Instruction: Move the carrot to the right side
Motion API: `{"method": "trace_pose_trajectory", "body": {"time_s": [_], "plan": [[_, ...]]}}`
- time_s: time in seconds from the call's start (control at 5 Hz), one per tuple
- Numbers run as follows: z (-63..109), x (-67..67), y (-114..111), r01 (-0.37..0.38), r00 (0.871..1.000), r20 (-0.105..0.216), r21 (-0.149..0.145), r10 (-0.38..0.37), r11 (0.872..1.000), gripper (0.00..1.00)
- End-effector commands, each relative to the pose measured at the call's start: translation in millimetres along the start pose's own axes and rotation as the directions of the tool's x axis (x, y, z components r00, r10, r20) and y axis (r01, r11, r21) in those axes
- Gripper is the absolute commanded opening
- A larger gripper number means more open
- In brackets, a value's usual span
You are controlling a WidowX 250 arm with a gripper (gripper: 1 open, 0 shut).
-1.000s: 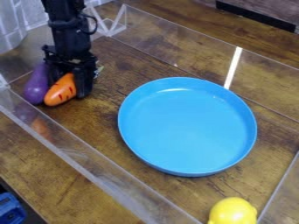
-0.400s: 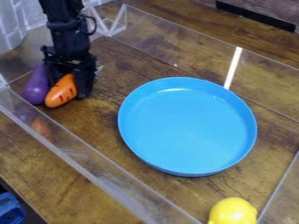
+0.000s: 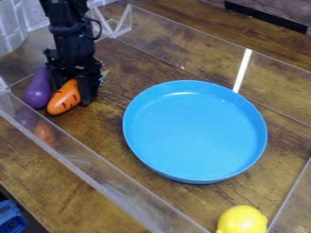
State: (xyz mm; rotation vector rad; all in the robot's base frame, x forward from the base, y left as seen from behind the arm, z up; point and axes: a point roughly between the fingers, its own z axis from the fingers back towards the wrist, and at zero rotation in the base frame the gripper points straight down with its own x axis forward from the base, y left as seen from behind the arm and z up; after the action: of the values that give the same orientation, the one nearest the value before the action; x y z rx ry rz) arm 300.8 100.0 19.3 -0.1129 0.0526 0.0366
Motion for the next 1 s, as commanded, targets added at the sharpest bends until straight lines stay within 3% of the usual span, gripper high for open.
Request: {"method": "trace_pose_trajectory", "body": {"time_s": [0.0,0.4,0.6,0.8], "plan": [[-1.8,-6.4,-0.8,0.013,1.0,-0.017,-0.012,-0.014,1.0,0.0],[-2.7,-11.3,0.4,-0.007,1.0,-0.027,-0.017,0.006,1.0,0.0],[-2.3,-15.2,7.8,0.029,0.999,-0.036,-0.019,-0.03,0.999,0.0],[-3.8,-10.4,-3.1,0.043,0.998,-0.038,-0.008,-0.043,0.999,0.0]]}}
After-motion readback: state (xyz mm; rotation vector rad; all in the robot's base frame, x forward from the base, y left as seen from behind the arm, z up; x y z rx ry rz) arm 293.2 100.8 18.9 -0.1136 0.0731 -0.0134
